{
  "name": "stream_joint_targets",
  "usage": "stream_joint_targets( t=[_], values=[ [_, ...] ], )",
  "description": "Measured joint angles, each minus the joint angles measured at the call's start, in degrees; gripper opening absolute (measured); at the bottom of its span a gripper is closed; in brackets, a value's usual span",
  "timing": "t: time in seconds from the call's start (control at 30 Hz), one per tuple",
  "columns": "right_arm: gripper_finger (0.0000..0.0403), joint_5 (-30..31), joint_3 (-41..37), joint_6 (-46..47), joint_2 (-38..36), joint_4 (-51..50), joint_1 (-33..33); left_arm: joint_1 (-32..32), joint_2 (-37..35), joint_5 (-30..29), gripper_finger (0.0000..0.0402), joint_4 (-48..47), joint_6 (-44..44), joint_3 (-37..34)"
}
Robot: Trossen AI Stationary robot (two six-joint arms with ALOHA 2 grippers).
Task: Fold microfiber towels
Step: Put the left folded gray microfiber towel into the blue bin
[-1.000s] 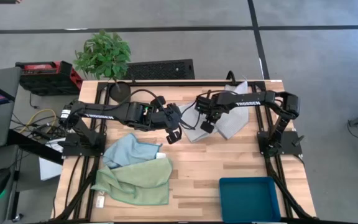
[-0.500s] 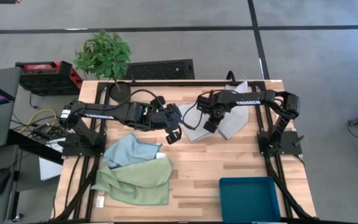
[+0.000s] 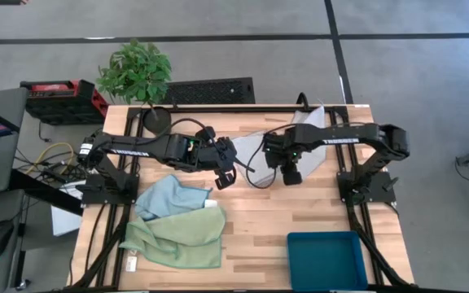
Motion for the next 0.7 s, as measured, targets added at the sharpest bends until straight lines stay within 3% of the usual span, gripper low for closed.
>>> stream_joint_targets(
  t=[0.3, 0.7],
  values=[
    [0.0142, 0.3, 0.0, 0.3, 2.9, 2.5, 2.7, 0.0, 0.0, 0.0, 0.0096, -0.1, 1.2, 0.0],
    [0.0228, 3.5, 0.0, -7.1, 9.9, 8.9, 6.8, 0.0, 0.0, 0.1, 0.0096, -0.6, 1.6, 0.0]
  ],
)
